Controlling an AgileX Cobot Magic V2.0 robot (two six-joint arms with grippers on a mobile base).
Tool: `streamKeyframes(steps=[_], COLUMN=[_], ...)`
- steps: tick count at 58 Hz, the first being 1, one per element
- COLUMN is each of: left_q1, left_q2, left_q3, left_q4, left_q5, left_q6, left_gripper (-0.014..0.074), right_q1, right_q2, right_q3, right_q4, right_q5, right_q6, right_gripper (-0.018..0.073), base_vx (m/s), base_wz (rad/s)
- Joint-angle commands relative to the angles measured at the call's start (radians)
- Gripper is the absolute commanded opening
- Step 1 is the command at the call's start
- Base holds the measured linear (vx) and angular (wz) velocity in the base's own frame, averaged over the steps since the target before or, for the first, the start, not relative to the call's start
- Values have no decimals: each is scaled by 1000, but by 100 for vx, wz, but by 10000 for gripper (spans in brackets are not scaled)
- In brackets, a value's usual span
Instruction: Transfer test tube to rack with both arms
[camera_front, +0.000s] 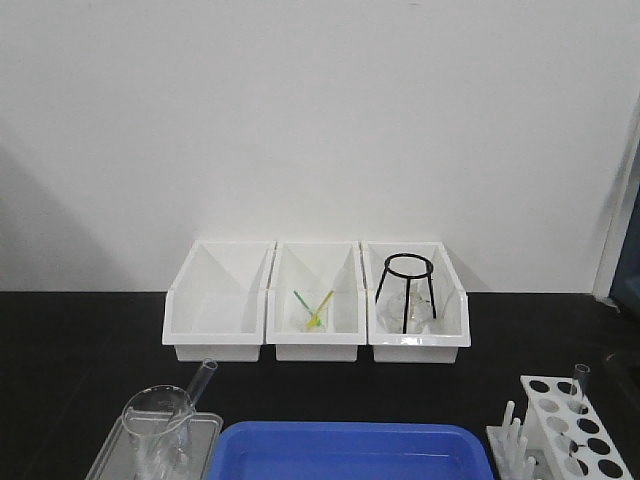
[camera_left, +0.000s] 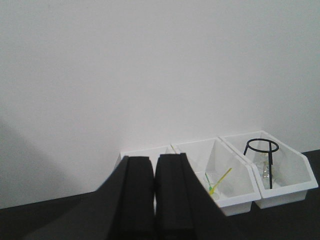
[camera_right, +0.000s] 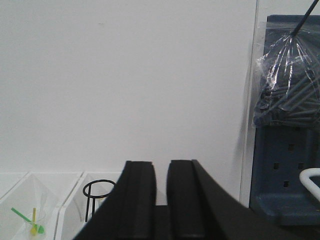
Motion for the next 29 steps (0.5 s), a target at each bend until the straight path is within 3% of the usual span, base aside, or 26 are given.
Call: streamKeyframes(steps=[1,7,13,19,29], left_q1=[-3,-3,-3,-3,-3], left_q2=[-2,-1,9,12,19], left_q3=[-36,-36,-36,-36,-30], left_q4=[0,0,-1,-9,-25], left_q5=[-94,-96,-120,-164,-199], left_q6=[0,0,0,-12,-52], left_gripper=[332,475,580,615,594], right_q1=[-8,-8,-8,-8,-8], right_q2=[-4,5,7,7,7], right_q3=[-37,-37,-37,-37,-13], right_q4=[-2,-2,-2,-2,0], right_q5=[-79,-81,-89,-97,-87], right_q6=[-5,-6,-6,-4,6], right_gripper=[400,572,673,708,684], base_vx=[0,0,0,0,0], base_wz=[0,0,0,0,0])
